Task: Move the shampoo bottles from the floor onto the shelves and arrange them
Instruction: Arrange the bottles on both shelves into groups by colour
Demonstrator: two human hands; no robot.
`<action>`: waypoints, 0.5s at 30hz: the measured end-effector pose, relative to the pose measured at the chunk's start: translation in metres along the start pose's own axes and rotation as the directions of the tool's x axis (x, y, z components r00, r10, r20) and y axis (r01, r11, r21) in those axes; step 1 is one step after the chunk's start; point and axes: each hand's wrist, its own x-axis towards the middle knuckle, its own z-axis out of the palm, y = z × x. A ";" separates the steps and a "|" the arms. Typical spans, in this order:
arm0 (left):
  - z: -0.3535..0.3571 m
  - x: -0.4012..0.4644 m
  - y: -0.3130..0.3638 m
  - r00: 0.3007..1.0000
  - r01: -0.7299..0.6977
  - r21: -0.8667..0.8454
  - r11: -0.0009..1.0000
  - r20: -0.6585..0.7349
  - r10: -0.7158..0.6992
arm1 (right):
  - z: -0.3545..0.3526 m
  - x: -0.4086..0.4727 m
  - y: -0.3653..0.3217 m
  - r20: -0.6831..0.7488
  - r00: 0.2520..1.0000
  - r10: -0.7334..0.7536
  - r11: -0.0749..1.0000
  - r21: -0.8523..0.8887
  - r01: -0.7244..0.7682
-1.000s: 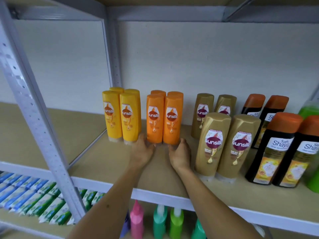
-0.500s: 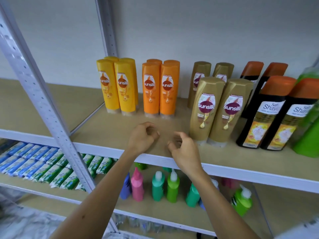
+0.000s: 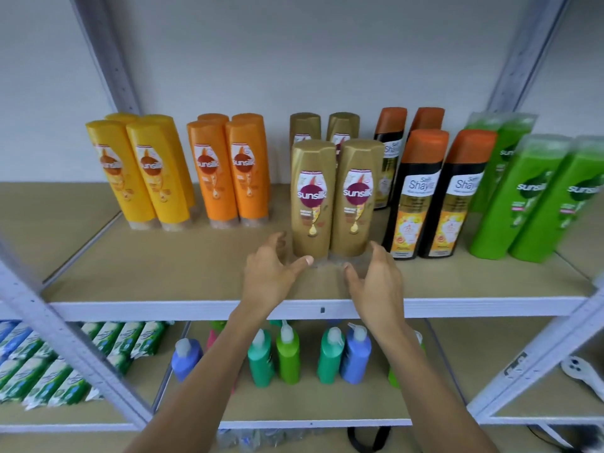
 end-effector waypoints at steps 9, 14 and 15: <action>0.009 0.008 0.011 0.996 -0.024 -0.111 0.994 -0.089 0.014 | 0.010 0.032 0.000 0.033 0.998 0.050 0.998 0.031 -0.051; 0.011 0.023 0.009 0.996 -0.026 -0.114 0.993 -0.091 0.016 | 0.016 0.047 -0.002 0.051 0.996 0.070 0.996 0.043 -0.072; 0.012 0.027 0.008 0.996 -0.025 -0.120 0.992 -0.087 0.014 | 0.018 0.051 -0.003 0.055 0.996 0.074 0.996 0.045 -0.076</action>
